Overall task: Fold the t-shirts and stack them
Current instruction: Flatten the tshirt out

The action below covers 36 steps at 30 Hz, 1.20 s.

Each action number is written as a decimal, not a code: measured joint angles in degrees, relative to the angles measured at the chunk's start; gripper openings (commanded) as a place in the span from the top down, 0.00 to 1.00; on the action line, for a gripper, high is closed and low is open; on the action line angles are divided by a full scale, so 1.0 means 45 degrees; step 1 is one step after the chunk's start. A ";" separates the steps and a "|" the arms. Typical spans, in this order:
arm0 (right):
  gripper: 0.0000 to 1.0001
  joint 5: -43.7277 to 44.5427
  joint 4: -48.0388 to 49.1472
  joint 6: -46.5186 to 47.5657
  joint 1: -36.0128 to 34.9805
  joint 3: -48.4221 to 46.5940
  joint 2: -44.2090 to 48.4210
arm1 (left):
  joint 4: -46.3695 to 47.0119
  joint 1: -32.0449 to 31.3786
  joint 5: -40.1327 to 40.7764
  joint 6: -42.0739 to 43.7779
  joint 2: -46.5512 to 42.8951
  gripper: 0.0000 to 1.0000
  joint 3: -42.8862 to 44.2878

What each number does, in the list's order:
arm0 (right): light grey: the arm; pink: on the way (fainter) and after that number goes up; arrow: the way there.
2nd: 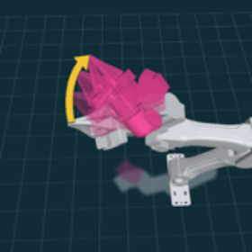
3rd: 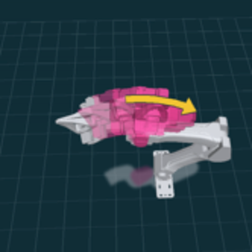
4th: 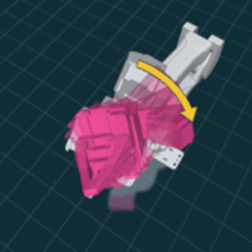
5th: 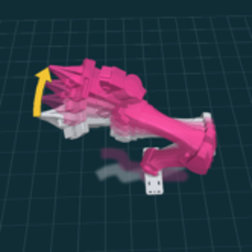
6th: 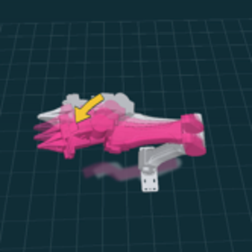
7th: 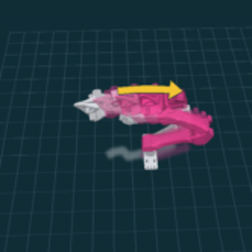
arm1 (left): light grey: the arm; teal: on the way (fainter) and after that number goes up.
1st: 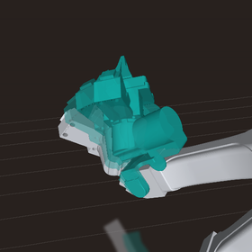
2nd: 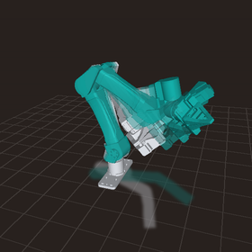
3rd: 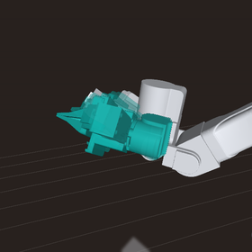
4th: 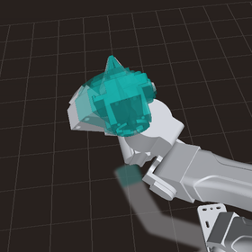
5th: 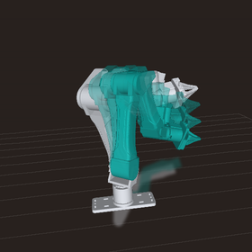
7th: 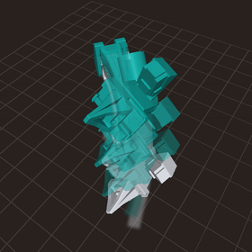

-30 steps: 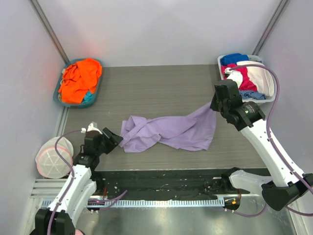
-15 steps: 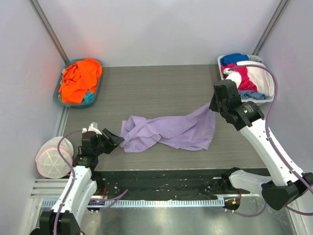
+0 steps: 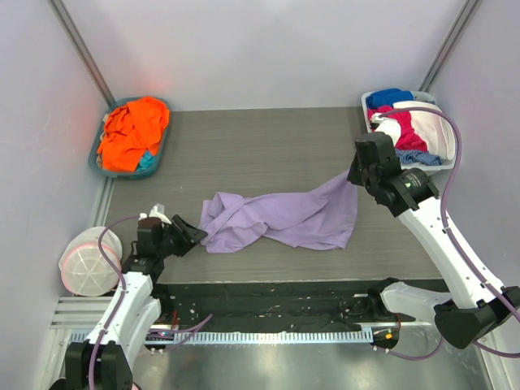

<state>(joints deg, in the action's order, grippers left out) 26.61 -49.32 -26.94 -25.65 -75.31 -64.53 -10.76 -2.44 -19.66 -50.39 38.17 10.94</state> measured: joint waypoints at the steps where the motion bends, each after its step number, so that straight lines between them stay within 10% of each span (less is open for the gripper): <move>1: 0.99 0.0000 0.0000 0.0000 0.0000 0.0000 0.0000 | 0.0029 0.0000 -0.0010 0.0015 0.0092 0.52 -0.0010; 18: 0.99 -0.0005 0.0015 0.0000 0.0000 0.0160 0.0000 | 0.0753 -0.0005 -0.0223 -0.0058 0.0622 0.58 -0.0228; 36: 0.99 -0.0010 0.0019 -0.0010 0.0000 0.0238 0.0000 | 0.0923 -0.0005 -0.0602 -0.0272 0.0529 1.00 0.0010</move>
<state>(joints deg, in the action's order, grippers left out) 26.57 -49.23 -26.98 -25.65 -74.24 -64.53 -6.61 -2.46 -22.37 -51.62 40.56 10.98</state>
